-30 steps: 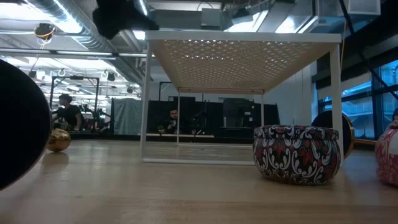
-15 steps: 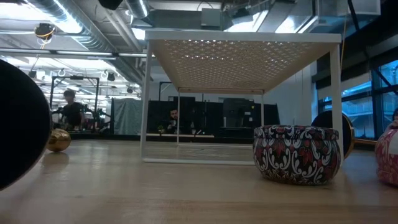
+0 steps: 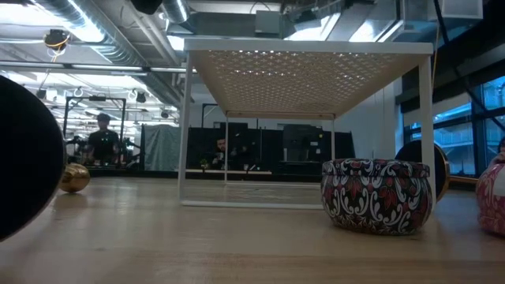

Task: Pick & Place candle stick holders
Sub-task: Put the top silver scented candle on the shelf

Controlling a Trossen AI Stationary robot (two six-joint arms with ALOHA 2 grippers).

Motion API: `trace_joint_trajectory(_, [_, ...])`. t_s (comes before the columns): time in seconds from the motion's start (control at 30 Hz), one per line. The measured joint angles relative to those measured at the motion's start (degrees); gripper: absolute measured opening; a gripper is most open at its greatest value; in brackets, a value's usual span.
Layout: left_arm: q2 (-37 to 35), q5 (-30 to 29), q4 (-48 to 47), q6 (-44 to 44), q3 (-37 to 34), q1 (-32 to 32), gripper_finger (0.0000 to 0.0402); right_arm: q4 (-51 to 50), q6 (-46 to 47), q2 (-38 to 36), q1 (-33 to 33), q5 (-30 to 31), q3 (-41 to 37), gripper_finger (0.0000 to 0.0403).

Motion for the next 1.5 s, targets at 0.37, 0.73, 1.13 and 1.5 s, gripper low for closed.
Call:
trace_joint_trajectory(0.37, [0.0, 0.4, -0.5, -0.9, 0.0, 0.0, 0.0002, -0.3, -27.5, 0.2, -8.7, 9.1, 0.0, 0.0394])
trace_joint_trajectory(0.73, [0.0, 0.0, -0.7, -2.1, 0.0, -1.6, 0.0003, -1.4, -25.8, 3.1, -14.1, 3.7, 0.0, 0.0346])
trace_joint_trajectory(1.13, [0.0, 0.0, -0.7, -2.1, 0.0, -1.6, 0.0002, -0.3, -28.6, 3.2, -17.8, 0.8, -0.8, 0.0234])
trace_joint_trajectory(1.5, [0.0, -0.1, -0.7, -2.0, 0.0, -1.6, 0.0003, 2.0, -30.0, 3.2, -20.1, -0.8, -5.6, 0.0227])
